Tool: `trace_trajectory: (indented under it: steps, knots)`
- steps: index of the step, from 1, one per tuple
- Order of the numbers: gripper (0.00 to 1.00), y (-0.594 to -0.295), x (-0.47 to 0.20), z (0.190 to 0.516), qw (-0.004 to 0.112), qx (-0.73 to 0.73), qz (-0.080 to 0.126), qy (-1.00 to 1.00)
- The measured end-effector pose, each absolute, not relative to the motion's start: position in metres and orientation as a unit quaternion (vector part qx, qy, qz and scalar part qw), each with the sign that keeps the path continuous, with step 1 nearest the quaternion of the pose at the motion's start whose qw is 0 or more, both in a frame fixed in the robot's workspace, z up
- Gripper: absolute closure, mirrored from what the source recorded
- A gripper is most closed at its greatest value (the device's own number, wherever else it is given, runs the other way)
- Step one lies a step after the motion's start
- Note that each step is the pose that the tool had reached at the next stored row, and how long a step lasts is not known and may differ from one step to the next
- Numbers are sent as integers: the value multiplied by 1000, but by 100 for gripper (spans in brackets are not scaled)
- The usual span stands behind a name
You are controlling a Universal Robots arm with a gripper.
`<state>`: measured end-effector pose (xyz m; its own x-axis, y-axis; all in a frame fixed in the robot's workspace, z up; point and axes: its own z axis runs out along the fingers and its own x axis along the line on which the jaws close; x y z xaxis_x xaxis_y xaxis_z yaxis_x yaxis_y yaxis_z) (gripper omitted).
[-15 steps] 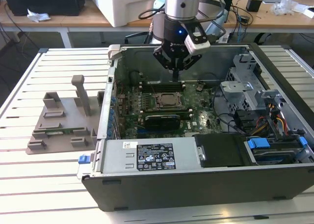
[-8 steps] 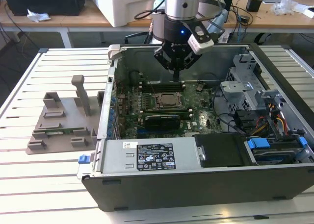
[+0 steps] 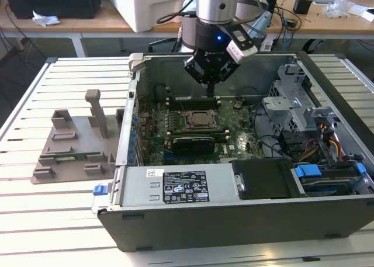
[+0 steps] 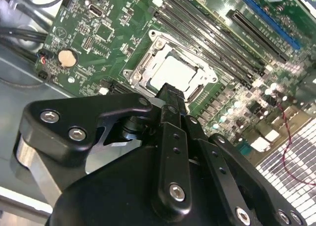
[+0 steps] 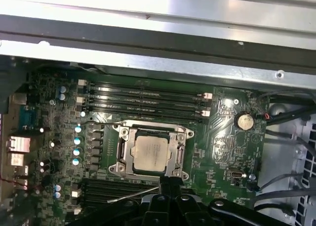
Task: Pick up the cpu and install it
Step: 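Install the first cpu locking lever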
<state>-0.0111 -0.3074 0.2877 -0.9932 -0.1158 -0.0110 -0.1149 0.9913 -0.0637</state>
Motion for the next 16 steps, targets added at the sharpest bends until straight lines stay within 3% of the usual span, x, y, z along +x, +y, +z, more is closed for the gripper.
trace_trajectory:
  steps: [16]
  knots:
    - [89, -307, -11, 288, 11, -182, -30, 983]
